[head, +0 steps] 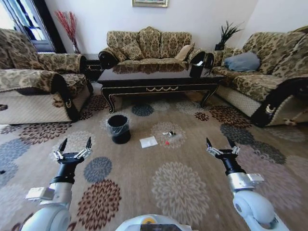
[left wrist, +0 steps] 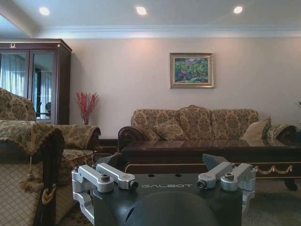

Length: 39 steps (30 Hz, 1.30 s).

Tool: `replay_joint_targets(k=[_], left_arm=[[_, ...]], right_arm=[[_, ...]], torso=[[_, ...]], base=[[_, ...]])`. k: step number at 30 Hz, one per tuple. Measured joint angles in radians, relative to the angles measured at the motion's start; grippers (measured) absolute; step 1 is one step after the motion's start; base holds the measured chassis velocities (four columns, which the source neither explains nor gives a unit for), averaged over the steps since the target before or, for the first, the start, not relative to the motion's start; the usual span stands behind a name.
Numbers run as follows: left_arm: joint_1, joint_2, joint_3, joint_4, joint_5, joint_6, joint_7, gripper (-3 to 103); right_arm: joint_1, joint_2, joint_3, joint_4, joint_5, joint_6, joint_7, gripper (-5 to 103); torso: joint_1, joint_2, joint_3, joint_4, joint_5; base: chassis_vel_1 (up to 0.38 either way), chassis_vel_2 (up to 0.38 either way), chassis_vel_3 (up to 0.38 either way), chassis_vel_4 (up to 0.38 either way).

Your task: Move to the front of the table and pick up the trash from the floor, then place it into the trash bin.

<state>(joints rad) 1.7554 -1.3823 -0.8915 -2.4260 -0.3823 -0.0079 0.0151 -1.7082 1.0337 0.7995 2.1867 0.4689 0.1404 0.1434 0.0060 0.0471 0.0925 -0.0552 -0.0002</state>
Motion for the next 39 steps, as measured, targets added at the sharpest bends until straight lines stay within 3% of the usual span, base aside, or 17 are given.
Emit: replay_joint_targets(k=[18, 23, 34, 37, 39], left_arm=[[-0.017, 0.001, 0.005, 0.02, 0.0, -0.001, -0.001, 100], [-0.021, -0.002, 0.009, 0.022, 0.002, 0.009, -0.019, 100], [-0.023, -0.01, 0.015, 0.023, 0.008, 0.021, -0.032, 100], [-0.032, -0.01, 0.015, 0.023, -0.012, 0.066, -0.075, 100], [-0.045, -0.003, 0.014, 0.026, -0.058, 0.161, -0.156, 100]], right_arm=[[0.003, 0.004, -0.001, -0.003, -0.001, 0.003, 0.009, 100], [0.024, 0.003, -0.016, -0.004, 0.021, 0.036, 0.011, 100], [0.03, 0.001, -0.035, -0.016, 0.02, 0.049, 0.01, 100], [0.031, 0.001, -0.037, -0.018, 0.019, 0.05, 0.01, 100], [0.031, 0.001, -0.038, -0.019, 0.018, 0.051, 0.011, 100]], torso=[[0.0, 0.0, 0.001, 0.0001, 0.0], [0.0, 0.0, 0.001, 0.0001, 0.0], [0.0, 0.001, 0.0, -0.0001, 0.0004], [-0.001, 0.001, 0.0, -0.0001, 0.0004], [0.0, 0.001, 0.0, 0.0001, 0.0003]], base=[[-0.352, 0.35, 0.36, -0.348], [-0.33, 0.342, 0.35, -0.329], [-0.071, 0.077, 0.073, -0.068], [0.049, -0.077, -0.054, 0.06], [0.0, 0.0, 0.0, 0.0]])
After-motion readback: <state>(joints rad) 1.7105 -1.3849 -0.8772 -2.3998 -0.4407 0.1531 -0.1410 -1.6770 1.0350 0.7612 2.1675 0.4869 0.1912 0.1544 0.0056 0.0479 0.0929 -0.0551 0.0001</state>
